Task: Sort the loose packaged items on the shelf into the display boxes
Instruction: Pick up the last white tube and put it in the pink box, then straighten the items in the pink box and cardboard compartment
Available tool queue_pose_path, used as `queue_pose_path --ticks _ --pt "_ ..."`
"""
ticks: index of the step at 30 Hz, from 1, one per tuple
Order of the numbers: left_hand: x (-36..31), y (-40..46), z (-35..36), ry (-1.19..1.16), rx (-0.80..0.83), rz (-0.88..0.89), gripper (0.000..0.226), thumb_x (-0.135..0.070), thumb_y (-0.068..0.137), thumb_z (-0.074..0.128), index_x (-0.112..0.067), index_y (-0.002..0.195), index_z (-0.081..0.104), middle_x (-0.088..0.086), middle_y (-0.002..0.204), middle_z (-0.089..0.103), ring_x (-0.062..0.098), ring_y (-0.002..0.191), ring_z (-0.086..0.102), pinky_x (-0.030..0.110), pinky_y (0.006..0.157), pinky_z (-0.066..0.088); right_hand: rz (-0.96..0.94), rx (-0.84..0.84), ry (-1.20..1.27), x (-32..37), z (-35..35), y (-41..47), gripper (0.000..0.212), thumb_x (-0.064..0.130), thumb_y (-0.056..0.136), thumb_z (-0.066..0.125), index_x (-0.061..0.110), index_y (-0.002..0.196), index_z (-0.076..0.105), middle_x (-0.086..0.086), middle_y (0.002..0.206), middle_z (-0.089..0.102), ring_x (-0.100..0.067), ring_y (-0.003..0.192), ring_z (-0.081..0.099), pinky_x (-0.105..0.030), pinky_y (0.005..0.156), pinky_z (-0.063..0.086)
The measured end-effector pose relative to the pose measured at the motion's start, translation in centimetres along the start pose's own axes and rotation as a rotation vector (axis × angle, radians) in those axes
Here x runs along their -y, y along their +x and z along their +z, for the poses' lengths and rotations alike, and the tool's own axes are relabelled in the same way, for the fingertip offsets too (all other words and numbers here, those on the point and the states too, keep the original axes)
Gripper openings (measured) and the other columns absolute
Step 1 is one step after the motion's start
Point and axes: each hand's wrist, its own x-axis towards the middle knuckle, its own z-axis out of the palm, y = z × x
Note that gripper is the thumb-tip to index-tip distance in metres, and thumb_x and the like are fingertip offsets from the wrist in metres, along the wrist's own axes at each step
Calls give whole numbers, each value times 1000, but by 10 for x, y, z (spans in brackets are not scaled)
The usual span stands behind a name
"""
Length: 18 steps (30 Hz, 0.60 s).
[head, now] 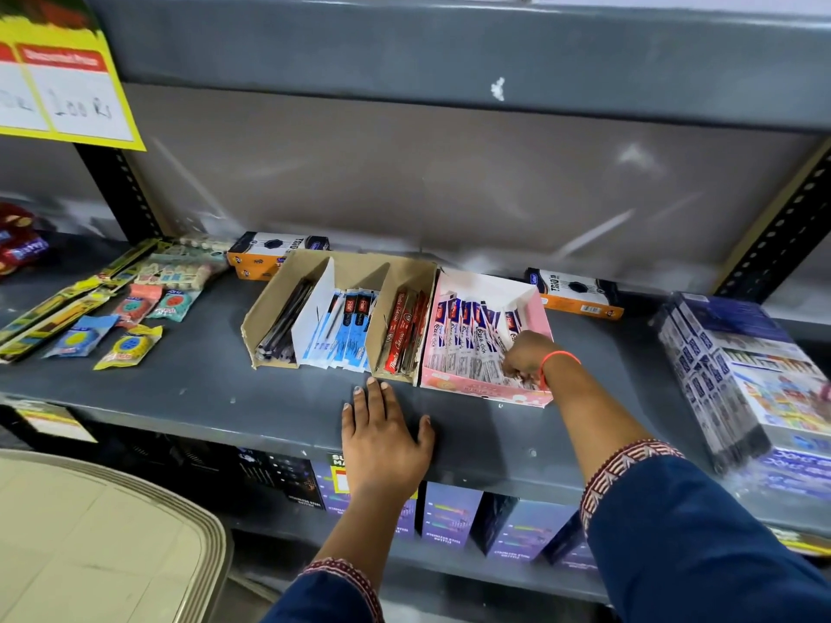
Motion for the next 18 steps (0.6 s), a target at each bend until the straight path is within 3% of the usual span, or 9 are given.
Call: queue_pose_path --ticks 11,15,18 --pt "0 0 0 17 0 3 76 -53 88 29 -6 145 12 14 155 16 28 143 10 41 117 4 29 -73 330 -1 -13 -8 29 -4 81 50 4 53 44 -9 52 46 -18 43 38 -23 43 33" --pt "0 0 1 23 1 4 76 -53 88 28 -7 145 12 14 155 16 28 143 10 41 117 5 69 -155 502 -6 -16 -11 11 -7 83 45 -1 78 52 -10 53 50 -12 24 42 -16 30 34" --pt "0 1 2 22 2 7 76 -54 88 28 -6 145 11 13 155 16 28 143 10 41 117 4 54 -196 606 -9 -13 -11 10 -9 83 47 -3 83 56 -10 51 53 -12 28 42 -20 34 37"
